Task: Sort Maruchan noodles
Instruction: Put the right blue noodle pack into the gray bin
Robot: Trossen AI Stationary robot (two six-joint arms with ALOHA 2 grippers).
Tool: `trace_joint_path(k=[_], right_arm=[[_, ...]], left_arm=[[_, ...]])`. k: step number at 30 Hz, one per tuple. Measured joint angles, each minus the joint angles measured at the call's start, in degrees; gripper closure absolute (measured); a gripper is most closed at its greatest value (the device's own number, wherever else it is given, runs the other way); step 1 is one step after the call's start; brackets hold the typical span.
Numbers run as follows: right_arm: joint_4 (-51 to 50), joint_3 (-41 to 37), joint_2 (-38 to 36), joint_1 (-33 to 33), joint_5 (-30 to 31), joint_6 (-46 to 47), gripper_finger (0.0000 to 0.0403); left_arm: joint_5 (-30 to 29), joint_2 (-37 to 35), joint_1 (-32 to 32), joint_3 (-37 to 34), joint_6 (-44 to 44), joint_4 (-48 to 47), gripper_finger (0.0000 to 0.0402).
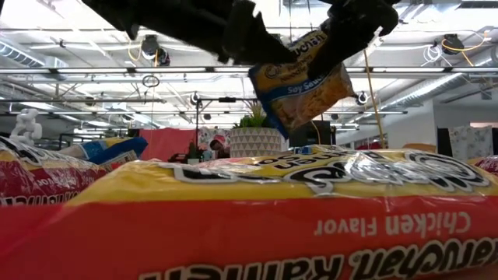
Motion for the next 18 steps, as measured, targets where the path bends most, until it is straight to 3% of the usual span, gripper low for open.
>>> trace_joint_path(k=[13, 18], right_arm=[[-6.86, -1.99, -5.81, 0.97, 3.71, 6.27, 0.0312], [-11.47, -2.01, -7.08, 0.99, 7.72, 10.04, 0.0312]], left_arm=[[-3.35, -7.74, -1.08, -0.02, -4.98, -13.94, 0.0080], [-3.51, -8.50, -1.08, -0.02, -6.05, -16.94, 0.0080]])
